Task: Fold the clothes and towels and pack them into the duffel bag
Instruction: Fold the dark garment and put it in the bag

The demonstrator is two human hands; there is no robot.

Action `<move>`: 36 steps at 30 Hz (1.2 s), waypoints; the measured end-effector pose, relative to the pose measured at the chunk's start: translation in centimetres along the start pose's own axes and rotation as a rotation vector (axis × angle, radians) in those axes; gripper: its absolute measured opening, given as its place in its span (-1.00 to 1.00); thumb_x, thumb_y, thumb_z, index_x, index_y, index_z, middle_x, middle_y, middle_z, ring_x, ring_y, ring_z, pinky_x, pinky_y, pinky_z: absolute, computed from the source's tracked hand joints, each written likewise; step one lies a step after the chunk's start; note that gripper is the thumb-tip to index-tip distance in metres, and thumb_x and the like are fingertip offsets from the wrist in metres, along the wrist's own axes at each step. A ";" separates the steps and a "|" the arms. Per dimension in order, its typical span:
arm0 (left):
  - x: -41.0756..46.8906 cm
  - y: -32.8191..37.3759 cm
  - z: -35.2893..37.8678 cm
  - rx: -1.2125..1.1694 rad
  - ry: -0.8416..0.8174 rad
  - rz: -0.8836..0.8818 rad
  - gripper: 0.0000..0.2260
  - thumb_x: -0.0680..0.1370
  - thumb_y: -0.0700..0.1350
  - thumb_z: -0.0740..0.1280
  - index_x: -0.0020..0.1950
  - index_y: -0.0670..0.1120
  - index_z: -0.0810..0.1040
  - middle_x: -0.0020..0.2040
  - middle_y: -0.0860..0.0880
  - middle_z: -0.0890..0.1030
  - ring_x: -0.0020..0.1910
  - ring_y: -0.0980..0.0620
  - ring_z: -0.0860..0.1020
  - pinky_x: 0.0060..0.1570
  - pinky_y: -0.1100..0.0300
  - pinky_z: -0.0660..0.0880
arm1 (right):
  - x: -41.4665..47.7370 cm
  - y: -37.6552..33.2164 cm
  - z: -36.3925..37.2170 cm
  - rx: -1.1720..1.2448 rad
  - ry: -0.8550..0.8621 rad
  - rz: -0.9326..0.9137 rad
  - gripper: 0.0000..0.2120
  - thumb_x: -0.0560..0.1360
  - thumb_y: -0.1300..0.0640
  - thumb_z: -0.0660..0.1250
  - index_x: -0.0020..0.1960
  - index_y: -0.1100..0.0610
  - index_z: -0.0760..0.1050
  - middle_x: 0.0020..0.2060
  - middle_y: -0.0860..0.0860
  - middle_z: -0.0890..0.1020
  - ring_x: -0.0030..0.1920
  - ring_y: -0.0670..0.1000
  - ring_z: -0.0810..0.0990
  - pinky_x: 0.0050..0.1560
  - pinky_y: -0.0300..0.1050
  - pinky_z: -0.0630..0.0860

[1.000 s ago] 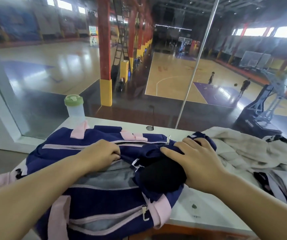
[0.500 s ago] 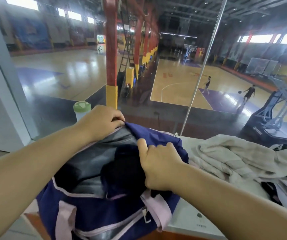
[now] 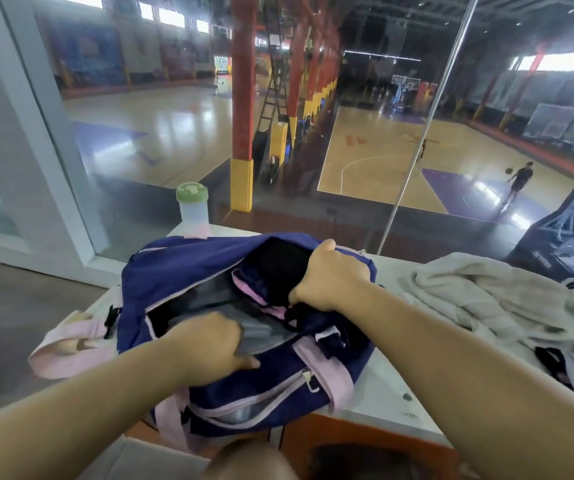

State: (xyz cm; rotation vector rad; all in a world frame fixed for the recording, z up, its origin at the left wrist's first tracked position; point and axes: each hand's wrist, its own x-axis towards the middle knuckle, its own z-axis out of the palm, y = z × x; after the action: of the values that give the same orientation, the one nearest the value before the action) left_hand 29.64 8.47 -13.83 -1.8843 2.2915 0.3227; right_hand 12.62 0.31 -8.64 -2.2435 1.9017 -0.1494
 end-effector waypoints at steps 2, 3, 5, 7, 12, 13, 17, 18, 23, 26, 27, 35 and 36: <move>-0.4 0.2 0.4 -0.006 -0.077 -0.026 -0.66 0.45 0.21 0.33 -0.21 -0.05 0.41 -0.11 -0.06 0.54 -0.08 -0.08 0.53 -0.06 0.07 0.46 | 0.1 -0.4 -0.4 0.084 0.009 0.028 -0.23 0.23 -0.16 0.50 0.18 0.26 0.23 -0.29 0.03 0.44 -0.23 0.14 0.48 -0.46 -0.13 0.23; -0.5 0.2 0.4 -0.038 -0.082 -0.014 -0.69 0.43 0.16 0.38 -0.20 -0.07 0.47 -0.11 -0.06 0.56 -0.09 -0.08 0.53 -0.08 0.09 0.46 | 0.1 -0.7 -0.6 0.118 0.010 0.046 -0.25 0.23 -0.17 0.50 0.14 0.25 0.23 -0.32 0.03 0.41 -0.23 0.14 0.48 -0.45 -0.12 0.24; -0.8 0.2 -0.2 -0.148 -0.083 0.044 -0.74 0.40 0.04 0.45 -0.03 -0.09 0.60 -0.02 -0.04 0.62 -0.03 -0.04 0.55 -0.01 0.11 0.49 | 0.1 -1.0 -0.8 0.182 0.003 0.081 -0.24 0.24 -0.18 0.50 0.15 0.25 0.22 -0.29 0.04 0.44 -0.21 0.14 0.48 -0.42 -0.10 0.29; -1.2 0.4 -1.0 -0.259 -0.086 0.136 -0.75 0.41 -0.05 0.45 0.07 -0.05 0.63 0.04 0.03 0.64 -0.02 0.10 0.54 0.01 0.28 0.45 | 0.2 -1.3 -1.3 0.291 -0.040 0.115 -0.20 0.26 -0.19 0.49 0.22 0.29 0.23 -0.11 0.11 0.53 -0.12 0.16 0.53 -0.26 -0.06 0.43; -2.2 1.3 -2.0 -0.438 -0.081 0.294 -0.78 0.45 -0.14 0.43 0.09 -0.04 0.64 -0.08 0.22 0.57 -0.05 0.26 0.52 -0.05 0.48 0.38 | 2.1 -2.0 -1.7 0.751 -0.117 0.169 -0.61 0.30 -0.02 0.47 -0.03 0.23 0.54 -0.08 0.08 0.61 -0.09 0.06 0.59 0.05 -0.05 0.57; -2.4 1.3 -2.2 -0.471 -0.082 0.315 -0.79 0.45 -0.15 0.44 0.07 -0.04 0.65 -0.11 0.25 0.57 -0.07 0.29 0.53 -0.06 0.50 0.39 | 2.5 -2.2 -1.7 0.841 -0.122 0.204 -0.65 0.27 -0.01 0.48 -0.08 0.21 0.54 -0.10 0.09 0.63 -0.11 0.10 0.62 0.04 0.00 0.59; -3.0 0.8 -3.1 -0.534 -0.121 0.385 -0.84 0.44 -0.17 0.44 0.01 -0.02 0.67 -0.19 0.29 0.58 -0.10 0.31 0.54 -0.01 0.47 0.39 | 3.3 -3.4 -1.7 1.017 -0.188 0.298 -0.45 0.17 -0.02 0.50 0.08 0.20 0.51 -0.10 0.16 0.65 -0.17 0.21 0.65 -0.09 0.07 0.61; -3.1 0.7 -3.3 -0.542 -0.135 0.403 -0.85 0.44 -0.18 0.44 -0.01 -0.02 0.67 -0.20 0.29 0.58 -0.10 0.29 0.55 0.02 0.43 0.42 | 3.6 -3.5 -1.6 1.053 -0.203 0.303 -0.40 0.13 -0.02 0.50 0.11 0.19 0.52 -0.11 0.16 0.67 -0.18 0.21 0.66 -0.10 0.11 0.62; -3.5 0.3 -4.3 -0.598 -0.182 0.475 -0.87 0.43 -0.23 0.45 -0.06 -0.08 0.68 -0.21 0.23 0.61 -0.14 0.24 0.57 0.04 0.32 0.47 | 5.7 -3.8 0.5 1.152 -0.265 0.370 -0.36 0.04 -0.06 0.50 0.10 0.11 0.58 -0.14 0.14 0.70 -0.20 0.23 0.68 -0.13 0.26 0.59; -3.5 -0.4 -5.3 -0.645 -0.154 0.467 -0.84 0.43 -0.23 0.45 -0.07 0.00 0.69 -0.17 0.21 0.65 -0.11 0.23 0.60 0.06 0.30 0.48 | 3.0 -4.9 0.1 1.122 -0.231 0.384 -0.36 0.12 -0.12 0.52 0.11 0.16 0.49 -0.12 0.08 0.65 -0.15 0.18 0.63 -0.04 0.09 0.56; -3.4 -0.8 -5.6 -0.664 -0.136 0.456 -0.82 0.43 -0.22 0.45 -0.08 0.06 0.68 -0.14 0.19 0.67 -0.09 0.20 0.61 0.07 0.27 0.50 | 2.5 -4.7 0.4 1.064 -0.180 0.338 -0.42 0.20 -0.11 0.51 0.07 0.20 0.45 -0.12 0.08 0.60 -0.14 0.15 0.59 -0.07 -0.01 0.53; -2.7 -3.1 -6.2 -0.721 -0.052 0.304 -0.83 0.46 -0.20 0.41 -0.05 0.05 0.70 -0.07 0.16 0.69 -0.03 0.19 0.62 0.02 0.34 0.51 | -1.5 -0.4 -0.2 -0.251 0.040 -0.529 -0.42 0.35 -0.02 0.39 0.23 0.11 0.19 0.00 0.10 0.59 -0.05 0.18 0.57 -0.20 0.03 0.47; -2.5 -3.0 -6.3 -0.722 -0.039 0.294 -0.83 0.46 -0.20 0.41 -0.06 0.05 0.70 -0.07 0.16 0.69 -0.04 0.19 0.62 0.00 0.35 0.51 | -1.4 0.1 -0.5 -0.333 0.033 -0.593 -0.45 0.37 0.01 0.38 0.23 0.10 0.19 -0.01 0.10 0.59 -0.06 0.18 0.56 -0.19 0.05 0.49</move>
State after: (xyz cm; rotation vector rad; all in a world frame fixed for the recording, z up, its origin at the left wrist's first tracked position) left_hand 33.16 8.66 -7.32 -1.7344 2.6414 1.3649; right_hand 12.15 1.66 -8.07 -2.9885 1.2873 0.0536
